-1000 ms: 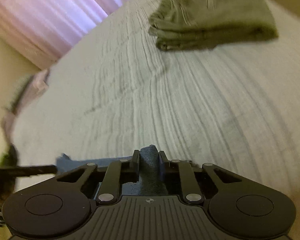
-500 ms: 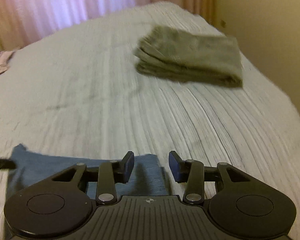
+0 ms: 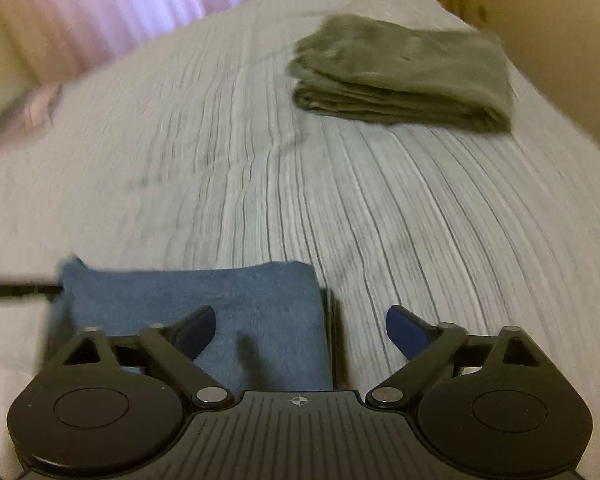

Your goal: Fold clothes

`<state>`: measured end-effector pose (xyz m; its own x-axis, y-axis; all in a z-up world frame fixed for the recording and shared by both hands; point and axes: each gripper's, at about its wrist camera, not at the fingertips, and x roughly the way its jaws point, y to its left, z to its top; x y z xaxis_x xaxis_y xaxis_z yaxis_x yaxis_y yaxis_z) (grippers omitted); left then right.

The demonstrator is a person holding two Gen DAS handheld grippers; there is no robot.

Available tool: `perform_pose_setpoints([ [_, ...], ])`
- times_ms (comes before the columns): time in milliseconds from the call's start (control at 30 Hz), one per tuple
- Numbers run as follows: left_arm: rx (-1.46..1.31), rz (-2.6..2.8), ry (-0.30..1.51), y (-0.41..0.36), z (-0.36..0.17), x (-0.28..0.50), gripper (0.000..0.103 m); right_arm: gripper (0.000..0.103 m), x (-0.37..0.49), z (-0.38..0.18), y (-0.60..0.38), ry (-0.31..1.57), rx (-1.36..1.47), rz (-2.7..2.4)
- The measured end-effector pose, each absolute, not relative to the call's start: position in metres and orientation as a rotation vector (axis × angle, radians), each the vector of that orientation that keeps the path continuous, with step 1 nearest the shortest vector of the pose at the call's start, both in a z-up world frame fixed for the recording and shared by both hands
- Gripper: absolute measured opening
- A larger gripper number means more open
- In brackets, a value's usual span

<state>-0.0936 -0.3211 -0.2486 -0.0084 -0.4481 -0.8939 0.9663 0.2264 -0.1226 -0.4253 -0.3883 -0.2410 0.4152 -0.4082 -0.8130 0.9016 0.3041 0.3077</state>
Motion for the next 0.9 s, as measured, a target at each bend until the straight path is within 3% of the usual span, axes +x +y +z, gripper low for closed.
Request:
perform_pose_setpoints([
  [133,0.590,-1.190,1.175,-0.283,-0.251,-0.071,0.039,0.094,-0.465,-0.249,-0.376,0.606,1.074,-0.902],
  [467,0.228,-1.129,1.534,-0.255,-0.292,-0.054,0.049,0.093,-0.476,-0.280,-0.371,0.566,1.224,-0.795],
  [767,0.013,-1.165,1.677,-0.260,-0.331,-0.048,0.049,0.093,-0.464,-0.317,-0.380,0.514,1.300,-0.709],
  [800,0.014,-1.175,1.682,-0.262,-0.333,-0.048,0.048,0.082,-0.462,-0.318,-0.379,0.503,1.307,-0.698],
  [900,0.059,-1.211,1.675,-0.268,-0.333,-0.048,0.042,0.071,-0.454,-0.319,-0.377,0.504,1.313,-0.688],
])
